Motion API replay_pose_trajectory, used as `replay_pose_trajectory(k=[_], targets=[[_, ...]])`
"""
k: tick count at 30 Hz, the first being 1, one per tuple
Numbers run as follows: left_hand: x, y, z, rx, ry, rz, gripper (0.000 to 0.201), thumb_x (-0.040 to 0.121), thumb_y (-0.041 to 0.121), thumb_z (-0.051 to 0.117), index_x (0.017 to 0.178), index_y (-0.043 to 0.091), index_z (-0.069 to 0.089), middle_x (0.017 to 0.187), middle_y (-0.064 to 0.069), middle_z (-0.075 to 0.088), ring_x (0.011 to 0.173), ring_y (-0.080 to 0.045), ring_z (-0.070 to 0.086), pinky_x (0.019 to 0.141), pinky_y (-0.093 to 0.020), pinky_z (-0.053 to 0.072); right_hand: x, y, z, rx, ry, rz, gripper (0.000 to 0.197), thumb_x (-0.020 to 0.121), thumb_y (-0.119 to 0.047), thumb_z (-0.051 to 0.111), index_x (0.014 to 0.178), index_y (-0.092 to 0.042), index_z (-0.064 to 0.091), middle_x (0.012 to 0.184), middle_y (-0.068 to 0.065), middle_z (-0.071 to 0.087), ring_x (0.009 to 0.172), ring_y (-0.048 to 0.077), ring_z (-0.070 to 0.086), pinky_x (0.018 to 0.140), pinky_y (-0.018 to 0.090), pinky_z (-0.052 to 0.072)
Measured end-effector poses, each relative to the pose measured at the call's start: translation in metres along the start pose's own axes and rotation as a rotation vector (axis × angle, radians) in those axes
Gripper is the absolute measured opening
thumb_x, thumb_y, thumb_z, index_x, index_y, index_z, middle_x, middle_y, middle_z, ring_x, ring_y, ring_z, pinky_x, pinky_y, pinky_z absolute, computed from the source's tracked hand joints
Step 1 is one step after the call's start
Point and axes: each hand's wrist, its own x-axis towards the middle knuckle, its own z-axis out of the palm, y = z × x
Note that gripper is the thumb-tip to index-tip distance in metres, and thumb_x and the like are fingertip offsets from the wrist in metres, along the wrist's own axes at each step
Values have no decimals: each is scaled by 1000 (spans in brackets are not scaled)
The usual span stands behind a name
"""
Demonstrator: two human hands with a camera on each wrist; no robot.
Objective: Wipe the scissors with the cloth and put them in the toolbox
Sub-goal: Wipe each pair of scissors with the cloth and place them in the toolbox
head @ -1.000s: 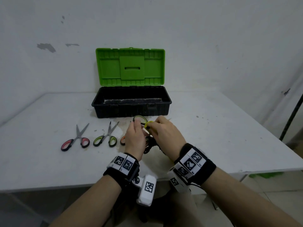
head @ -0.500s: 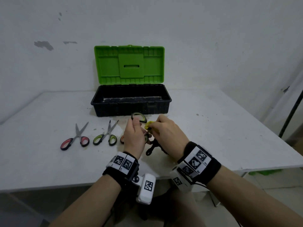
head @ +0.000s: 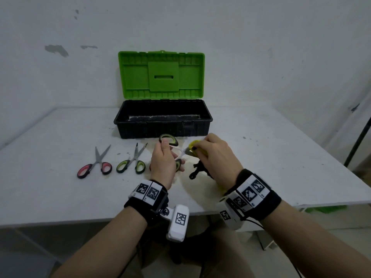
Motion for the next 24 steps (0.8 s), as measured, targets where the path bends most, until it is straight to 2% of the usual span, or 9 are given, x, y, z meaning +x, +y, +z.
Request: replay_pose_trajectory(k=[3, 7, 10, 13, 16, 18, 20, 22, 24], targets=[[-4, 0, 7, 74, -24, 38, 37, 107, 42, 31, 89, 16, 50, 71, -3, 51, 58, -18, 57, 60, -38, 48, -3, -14, 7, 3, -40, -65, 20, 97, -20, 54, 107, -13, 70, 94, 7, 53, 76, 26, 56, 70, 40, 50], [-6, 2, 5, 6, -28, 23, 34, 108, 38, 31, 94, 11, 48, 67, -5, 49, 52, -21, 59, 50, -35, 47, 4, 0, 8, -13, -52, 37, 21, 98, -19, 52, 106, -13, 71, 95, 8, 53, 80, 28, 57, 75, 40, 50], [-6, 4, -1, -12, -16, 5, 33, 107, 41, 31, 93, 16, 48, 69, -5, 45, 53, -24, 61, 53, -37, 49, 6, 12, 0, -13, -2, 99, 21, 97, -18, 53, 105, -16, 72, 95, 7, 54, 80, 28, 57, 76, 40, 50], [-3, 6, 1, -17, -10, -8, 34, 107, 41, 30, 91, 17, 48, 69, -4, 47, 54, -22, 61, 54, -39, 51, 1, -1, -5, 29, 28, -11, 18, 95, -20, 58, 105, -14, 72, 94, 8, 56, 78, 27, 57, 72, 39, 51], [-2, 6, 3, 65, -11, 50, 37, 103, 49, 31, 85, 22, 49, 74, -4, 52, 67, -26, 59, 70, -54, 56, -7, -20, 1, 13, -57, -135, 19, 95, -19, 57, 106, -14, 71, 93, 8, 55, 75, 25, 57, 69, 35, 50], [-3, 4, 3, 96, -16, 75, 39, 102, 50, 31, 84, 21, 50, 78, -6, 54, 75, -33, 58, 78, -61, 53, -9, -23, 6, -1, -86, -159, 19, 95, -16, 55, 107, -14, 70, 93, 8, 54, 74, 26, 56, 68, 36, 50], [-3, 4, 2, 72, -4, 47, 38, 103, 49, 31, 85, 21, 50, 77, -8, 54, 68, -35, 60, 70, -58, 57, -8, -17, 9, -17, -96, -132, 20, 95, -16, 54, 108, -15, 70, 94, 9, 54, 76, 27, 56, 68, 38, 50], [-1, 4, -1, 2, 8, 8, 37, 106, 44, 31, 89, 16, 49, 77, -10, 51, 53, -24, 61, 58, -46, 56, -6, -8, 7, -42, -103, -60, 21, 96, -18, 54, 108, -17, 71, 95, 7, 53, 79, 26, 56, 71, 38, 50], [1, 4, -3, -33, 11, -12, 37, 107, 41, 30, 92, 12, 48, 77, -11, 51, 46, -15, 61, 51, -37, 51, -5, -1, 4, -28, -71, -4, 19, 97, -20, 53, 103, -18, 71, 94, 5, 53, 80, 25, 57, 73, 35, 49]])
